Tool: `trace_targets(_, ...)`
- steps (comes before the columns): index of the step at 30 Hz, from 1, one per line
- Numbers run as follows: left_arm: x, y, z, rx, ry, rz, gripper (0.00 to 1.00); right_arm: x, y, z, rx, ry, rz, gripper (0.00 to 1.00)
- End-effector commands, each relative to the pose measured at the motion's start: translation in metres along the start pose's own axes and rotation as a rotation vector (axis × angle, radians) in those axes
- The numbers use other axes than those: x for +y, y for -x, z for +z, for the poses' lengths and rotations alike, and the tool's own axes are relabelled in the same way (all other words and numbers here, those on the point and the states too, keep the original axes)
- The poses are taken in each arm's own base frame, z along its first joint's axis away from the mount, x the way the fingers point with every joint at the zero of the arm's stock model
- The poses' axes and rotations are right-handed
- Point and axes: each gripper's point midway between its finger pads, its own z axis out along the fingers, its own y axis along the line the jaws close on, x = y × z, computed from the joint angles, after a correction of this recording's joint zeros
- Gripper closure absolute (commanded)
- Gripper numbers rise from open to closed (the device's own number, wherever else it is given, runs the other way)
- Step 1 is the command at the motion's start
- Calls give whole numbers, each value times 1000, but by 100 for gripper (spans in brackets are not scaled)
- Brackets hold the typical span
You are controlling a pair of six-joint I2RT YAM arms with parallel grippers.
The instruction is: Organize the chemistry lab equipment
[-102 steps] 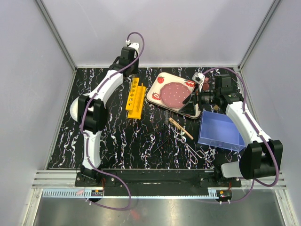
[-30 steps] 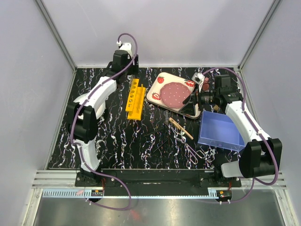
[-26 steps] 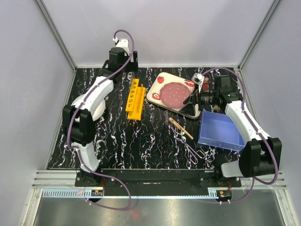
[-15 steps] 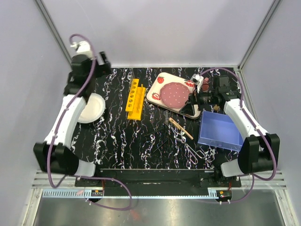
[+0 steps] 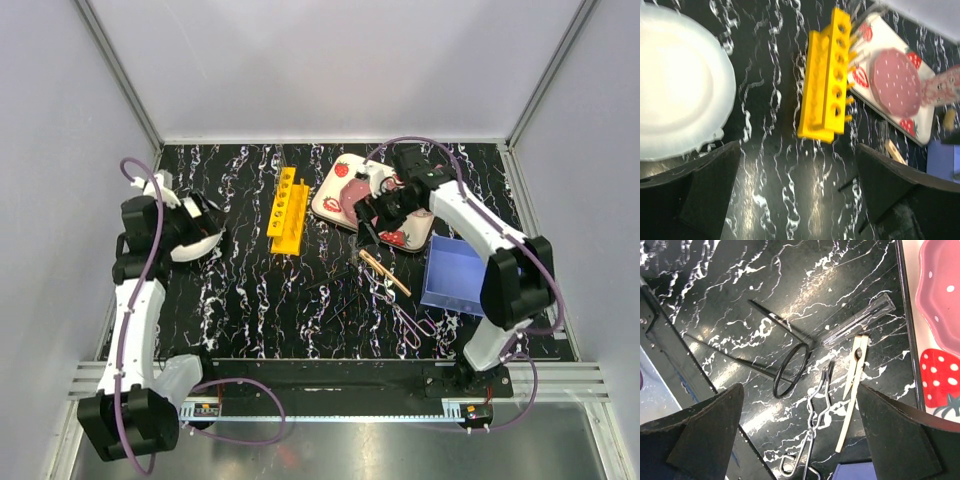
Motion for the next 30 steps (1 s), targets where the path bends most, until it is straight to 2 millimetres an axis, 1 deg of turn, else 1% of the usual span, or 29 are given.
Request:
trace_targets(1,-14,-29,-16,60,-93,-16,1,-13,-1,23,103,-105,79,0)
trace_targets(2,-13,-37,-19,63,-97,-17,1,-20,-3,34,132,-115,95,1)
trace_targets(4,-12,-45,-24,71,-97,-13,1,-27,-6,46,171,-132,117,8)
trace_targets(5,-12,-49,-28,70,-97,-8,1,-33,-8,56,198,-135,129,12)
trace_targets(6,-10,-53,-30,78,-91,4,1,-35,-10,61,213,-145,140,19)
trace_targets(8,-7,-56,-33,80,-72,13,1,-42,-12,72,242,-168,142,28)
trace_targets(10,-6,-58,-36,74,-67,20,1,-46,-13,78,257,-187,145,38)
trace_targets(13,-4,-63,-35,68,-71,15,1,-55,-16,88,279,-212,153,43)
trace_targets(15,-3,-66,-34,68,-71,10,1,-60,-16,94,287,-222,160,44)
trace_targets(16,-3,-66,-33,70,-73,10,1,-63,-20,98,299,-223,168,44)
trace_targets(18,-3,-66,-32,68,-74,12,1,-64,-16,101,298,-225,167,44)
trace_targets(19,-3,-66,-32,68,-72,10,1,-65,-19,105,311,-223,172,44)
trace_targets(21,-3,-66,-31,72,-74,9,1,-64,-15,109,305,-215,171,44)
trace_targets(24,-3,-67,-31,74,-75,8,1,-65,-16,117,318,-207,178,45)
trace_targets(29,-3,-66,-32,69,-73,9,1,-67,-18,127,337,-213,172,51)
trace_targets(30,-2,-66,-31,69,-72,9,1,-66,-18,129,341,-214,166,55)
